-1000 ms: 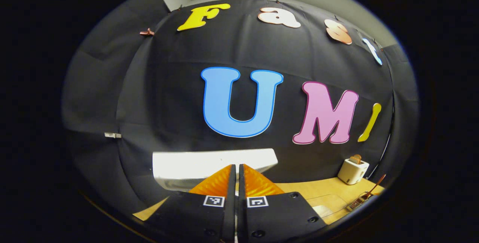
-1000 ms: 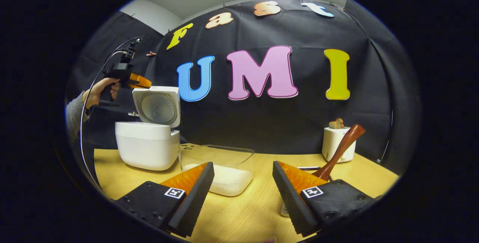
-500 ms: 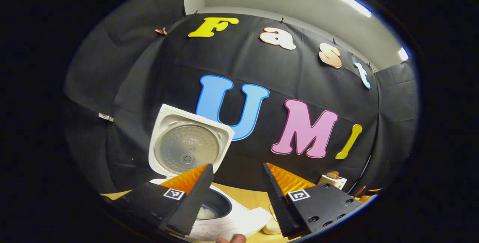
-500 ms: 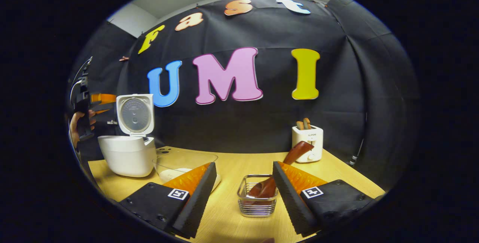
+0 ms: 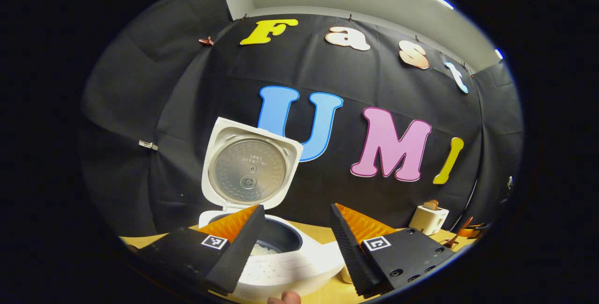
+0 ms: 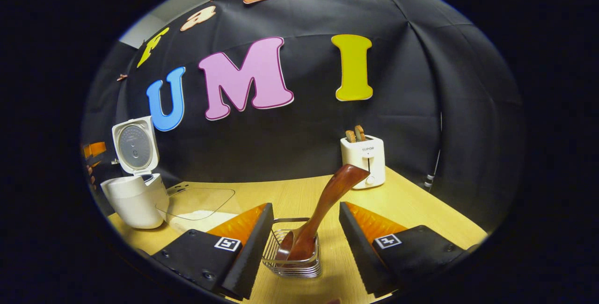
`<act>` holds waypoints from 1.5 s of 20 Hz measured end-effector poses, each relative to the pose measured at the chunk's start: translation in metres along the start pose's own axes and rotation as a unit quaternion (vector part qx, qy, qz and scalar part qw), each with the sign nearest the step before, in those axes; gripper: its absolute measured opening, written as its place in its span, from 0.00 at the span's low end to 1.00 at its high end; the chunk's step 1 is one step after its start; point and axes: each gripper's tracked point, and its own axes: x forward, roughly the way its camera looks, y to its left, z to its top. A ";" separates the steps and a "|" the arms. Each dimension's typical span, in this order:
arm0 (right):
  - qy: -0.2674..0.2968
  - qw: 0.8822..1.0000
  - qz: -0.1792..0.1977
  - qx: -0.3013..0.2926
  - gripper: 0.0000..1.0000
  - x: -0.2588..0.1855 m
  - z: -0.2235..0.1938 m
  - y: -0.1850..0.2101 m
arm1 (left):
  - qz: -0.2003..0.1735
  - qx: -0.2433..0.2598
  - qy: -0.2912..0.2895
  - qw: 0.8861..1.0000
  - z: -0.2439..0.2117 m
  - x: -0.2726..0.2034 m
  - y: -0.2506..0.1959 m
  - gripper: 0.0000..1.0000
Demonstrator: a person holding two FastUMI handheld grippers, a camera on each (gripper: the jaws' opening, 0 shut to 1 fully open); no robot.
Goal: Close the left gripper, press the button to open the rice cooker; take a wooden spoon from the chopstick holder with the right hand, scoop a spoonful of rice and pour it into the rice cooker, then put the wooden spoon back into the chopstick holder.
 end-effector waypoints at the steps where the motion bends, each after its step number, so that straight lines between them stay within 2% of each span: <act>1: 0.005 1.000 0.000 0.008 0.85 0.008 -0.003 -0.001 | 0.001 0.001 0.006 1.000 -0.005 0.000 -0.002 0.90; 3: 0.015 0.999 0.002 0.028 0.77 0.021 -0.009 -0.001 | 0.001 0.007 0.012 1.000 -0.010 0.002 -0.005 0.90; 6: 0.024 0.999 0.002 0.047 0.77 0.039 -0.013 -0.001 | 0.004 0.018 0.016 1.000 -0.012 0.005 -0.004 0.90; 9: 0.035 0.997 0.005 0.061 0.65 0.055 -0.018 0.002 | 0.005 0.021 0.009 1.000 -0.007 0.005 -0.004 0.90; 10: 0.045 0.997 0.003 0.063 0.65 0.059 -0.025 0.002 | 0.005 0.021 0.007 1.000 -0.006 0.006 -0.003 0.90; 11: 0.056 0.996 0.002 0.067 0.50 0.061 -0.032 0.002 | 0.007 0.020 0.006 1.000 -0.005 0.004 -0.001 0.90; 12: 0.063 0.996 -0.002 0.069 0.57 0.064 -0.036 -0.001 | 0.009 0.020 0.006 1.000 -0.005 0.005 0.001 0.90; 14: 0.066 0.994 -0.008 0.087 0.33 0.063 -0.034 -0.005 | 0.013 0.022 0.007 1.000 -0.005 0.005 0.003 0.90; 15: 0.068 0.993 -0.006 0.095 0.31 0.066 -0.037 -0.005 | 0.014 0.022 0.008 1.000 -0.004 0.005 0.004 0.90; 16: 0.067 0.993 -0.005 0.097 0.18 0.066 -0.036 -0.004 | 0.013 0.022 0.008 1.000 -0.005 0.005 0.003 0.90; 17: 0.064 0.994 -0.007 0.092 0.27 0.064 -0.033 -0.005 | 0.012 0.021 0.008 1.000 -0.004 0.006 0.002 0.90; 23: 0.000 0.997 0.008 0.076 0.23 0.051 0.025 0.005 | 0.005 0.023 0.016 1.000 -0.008 0.008 0.000 0.90; 24: -0.012 0.998 0.007 0.066 0.12 0.049 0.037 0.006 | 0.004 0.024 0.017 1.000 -0.010 0.009 -0.001 0.90; 25: -0.026 0.998 0.006 0.054 0.23 0.047 0.051 0.006 | 0.003 0.025 0.018 1.000 -0.009 0.008 -0.001 0.90; 27: -0.050 0.998 0.012 0.032 0.23 0.044 0.078 0.017 | 0.003 0.027 0.018 0.999 -0.009 0.008 -0.001 0.90; 30: -0.068 0.997 0.047 0.008 0.23 0.049 0.108 0.059 | -0.001 0.025 0.020 1.000 -0.010 0.009 -0.003 0.90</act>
